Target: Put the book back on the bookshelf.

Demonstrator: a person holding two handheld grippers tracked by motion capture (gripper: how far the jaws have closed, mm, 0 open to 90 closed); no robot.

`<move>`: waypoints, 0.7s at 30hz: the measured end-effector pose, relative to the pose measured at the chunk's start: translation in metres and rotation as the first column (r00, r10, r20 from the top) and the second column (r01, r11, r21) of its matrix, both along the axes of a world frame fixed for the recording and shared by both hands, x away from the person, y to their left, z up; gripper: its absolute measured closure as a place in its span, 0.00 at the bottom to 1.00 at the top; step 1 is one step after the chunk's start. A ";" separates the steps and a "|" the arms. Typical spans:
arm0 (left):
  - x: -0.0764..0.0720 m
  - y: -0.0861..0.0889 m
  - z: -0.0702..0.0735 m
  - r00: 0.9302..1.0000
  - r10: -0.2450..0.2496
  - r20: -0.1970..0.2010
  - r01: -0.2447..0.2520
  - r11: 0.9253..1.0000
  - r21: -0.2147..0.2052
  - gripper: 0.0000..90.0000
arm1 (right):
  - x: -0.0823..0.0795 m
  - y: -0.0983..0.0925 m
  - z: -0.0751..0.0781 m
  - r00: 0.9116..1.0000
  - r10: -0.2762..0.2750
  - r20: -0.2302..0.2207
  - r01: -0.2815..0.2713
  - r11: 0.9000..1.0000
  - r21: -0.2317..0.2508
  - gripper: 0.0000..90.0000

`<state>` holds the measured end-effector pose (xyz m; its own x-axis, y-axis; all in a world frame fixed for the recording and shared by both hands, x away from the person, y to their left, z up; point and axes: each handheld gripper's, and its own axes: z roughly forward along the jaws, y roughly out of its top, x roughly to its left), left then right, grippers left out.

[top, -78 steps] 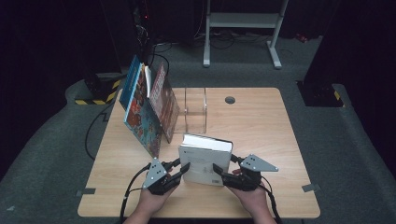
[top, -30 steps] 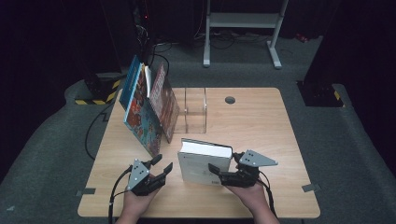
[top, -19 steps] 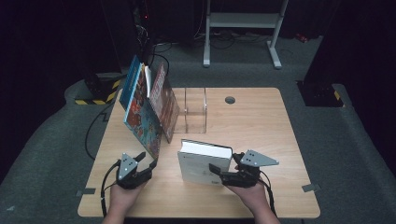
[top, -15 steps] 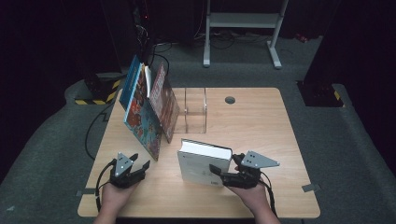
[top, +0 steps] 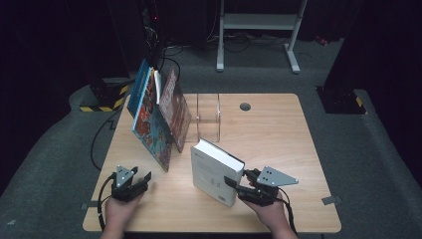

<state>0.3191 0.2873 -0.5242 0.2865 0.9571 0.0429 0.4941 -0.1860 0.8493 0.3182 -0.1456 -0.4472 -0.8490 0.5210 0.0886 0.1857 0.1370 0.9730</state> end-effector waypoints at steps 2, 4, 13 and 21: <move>0.001 -0.001 0.000 1.000 0.004 -0.004 -0.004 1.000 0.004 0.45 | -0.001 0.001 0.000 1.000 -0.007 0.005 0.007 1.000 -0.003 0.60; 0.002 -0.001 0.000 1.000 -0.008 -0.014 0.008 1.000 0.010 0.42 | -0.001 0.001 0.001 1.000 -0.015 -0.001 0.015 1.000 -0.004 0.60; 0.006 -0.005 -0.002 0.997 -0.013 -0.071 0.016 0.999 0.037 0.35 | 0.000 0.001 0.001 0.995 -0.097 0.030 0.098 0.995 -0.016 0.60; 0.010 -0.007 -0.002 0.996 -0.024 -0.086 0.031 0.996 0.082 0.35 | 0.013 0.000 0.004 0.983 -0.184 0.027 0.185 0.982 -0.034 0.60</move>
<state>0.3291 0.2798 -0.5259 0.3185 0.9430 0.0961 0.5572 -0.2683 0.7858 0.3309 -0.1453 -0.4428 -0.7396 0.6713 0.0484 0.1884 0.1374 0.9724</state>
